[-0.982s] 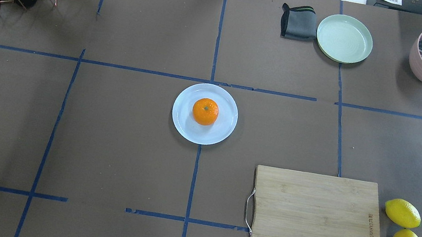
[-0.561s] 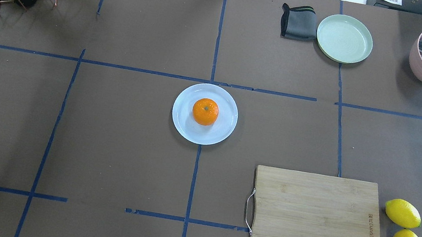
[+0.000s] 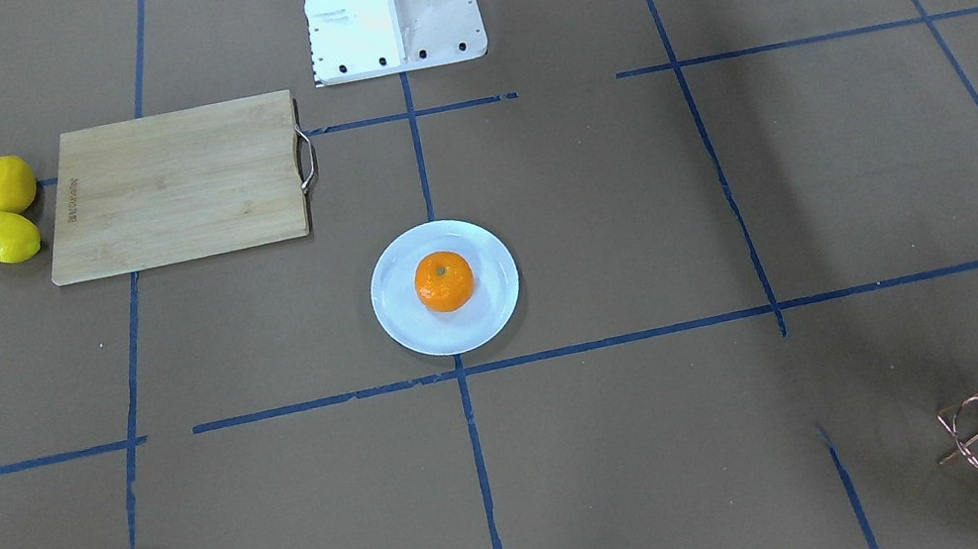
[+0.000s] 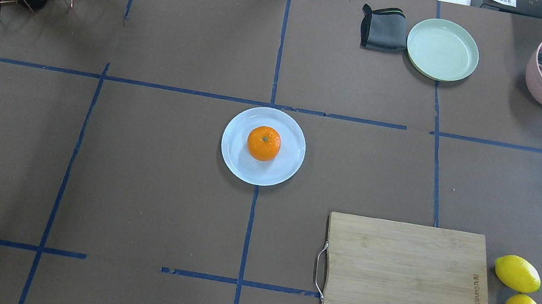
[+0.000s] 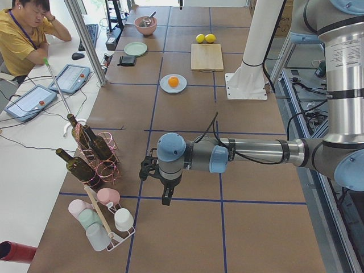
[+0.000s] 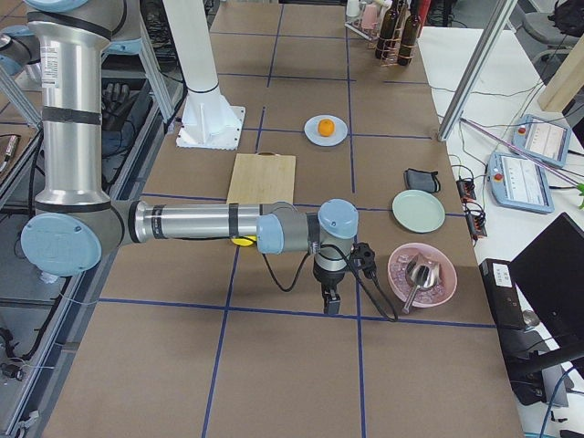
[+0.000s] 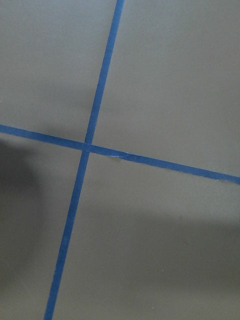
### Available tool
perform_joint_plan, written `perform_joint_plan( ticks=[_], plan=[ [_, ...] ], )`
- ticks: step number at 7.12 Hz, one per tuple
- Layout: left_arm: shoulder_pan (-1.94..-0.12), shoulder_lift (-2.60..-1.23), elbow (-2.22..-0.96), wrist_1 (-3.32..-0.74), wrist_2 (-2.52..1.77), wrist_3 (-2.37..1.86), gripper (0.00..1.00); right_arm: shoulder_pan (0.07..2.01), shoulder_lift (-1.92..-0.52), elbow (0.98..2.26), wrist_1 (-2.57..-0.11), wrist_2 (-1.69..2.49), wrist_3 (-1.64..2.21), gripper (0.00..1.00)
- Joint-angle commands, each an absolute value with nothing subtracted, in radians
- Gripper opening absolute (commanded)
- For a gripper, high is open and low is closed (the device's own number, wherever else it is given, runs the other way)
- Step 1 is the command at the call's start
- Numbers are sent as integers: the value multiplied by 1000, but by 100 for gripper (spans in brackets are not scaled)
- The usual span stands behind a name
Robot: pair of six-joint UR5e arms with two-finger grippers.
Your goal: Pick orange to plate
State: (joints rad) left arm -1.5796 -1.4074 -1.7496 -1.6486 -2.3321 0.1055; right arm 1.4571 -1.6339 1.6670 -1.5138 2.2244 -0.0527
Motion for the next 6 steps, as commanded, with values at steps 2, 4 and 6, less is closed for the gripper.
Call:
perform_joint_plan(
  ticks=[2,4,6],
  plan=[
    [-1580,-1407,-1744,-1647,-2327,104,100,1457,-1635,1667,-1511,2229,-52,100],
    [-1580,-1407,-1743,-1647,-2329,104,100,1457,-1637,1667,-1511,2229,-52,100],
    [-1580,-1405,-1741,-1646,-2329,104,100,1457,-1635,1667,-1511,2230,-52,100]
  ],
)
